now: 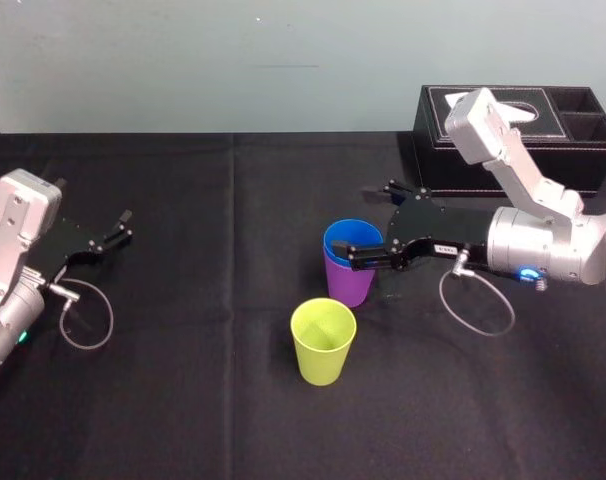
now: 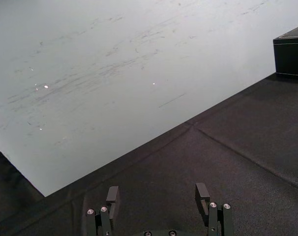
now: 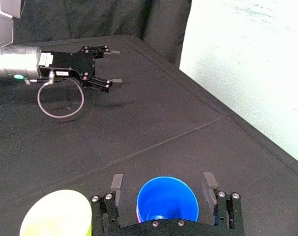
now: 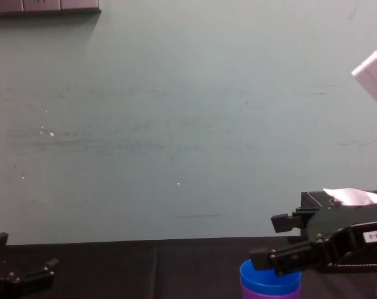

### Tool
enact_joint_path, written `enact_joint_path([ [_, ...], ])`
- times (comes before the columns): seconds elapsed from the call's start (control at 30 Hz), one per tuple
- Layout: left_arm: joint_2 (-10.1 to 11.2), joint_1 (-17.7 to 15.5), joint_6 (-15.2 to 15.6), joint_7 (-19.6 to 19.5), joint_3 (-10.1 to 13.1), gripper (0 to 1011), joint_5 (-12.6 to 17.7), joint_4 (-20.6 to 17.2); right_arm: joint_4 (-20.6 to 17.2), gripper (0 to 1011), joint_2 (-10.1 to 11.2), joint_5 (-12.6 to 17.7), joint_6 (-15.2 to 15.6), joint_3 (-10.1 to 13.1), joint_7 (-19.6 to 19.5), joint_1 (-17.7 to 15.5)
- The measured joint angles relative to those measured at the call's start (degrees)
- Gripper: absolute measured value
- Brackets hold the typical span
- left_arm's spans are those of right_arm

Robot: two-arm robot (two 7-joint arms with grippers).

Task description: Stack the three plastic cups sequentially using one hand.

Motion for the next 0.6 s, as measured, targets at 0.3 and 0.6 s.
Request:
enact_joint_path([
  [0.3, 0.0, 0.0, 0.0, 0.0, 0.0, 1011, 0.0, 0.0, -3.23, 1003, 3.38, 0.06, -0.34, 0.52, 1.51, -1.69],
  [0.6, 0.0, 0.0, 0.0, 0.0, 0.0, 1011, 0.0, 0.0, -6.87, 1003, 7.58, 1.51, -1.78, 1.77, 2.8, -5.62],
])
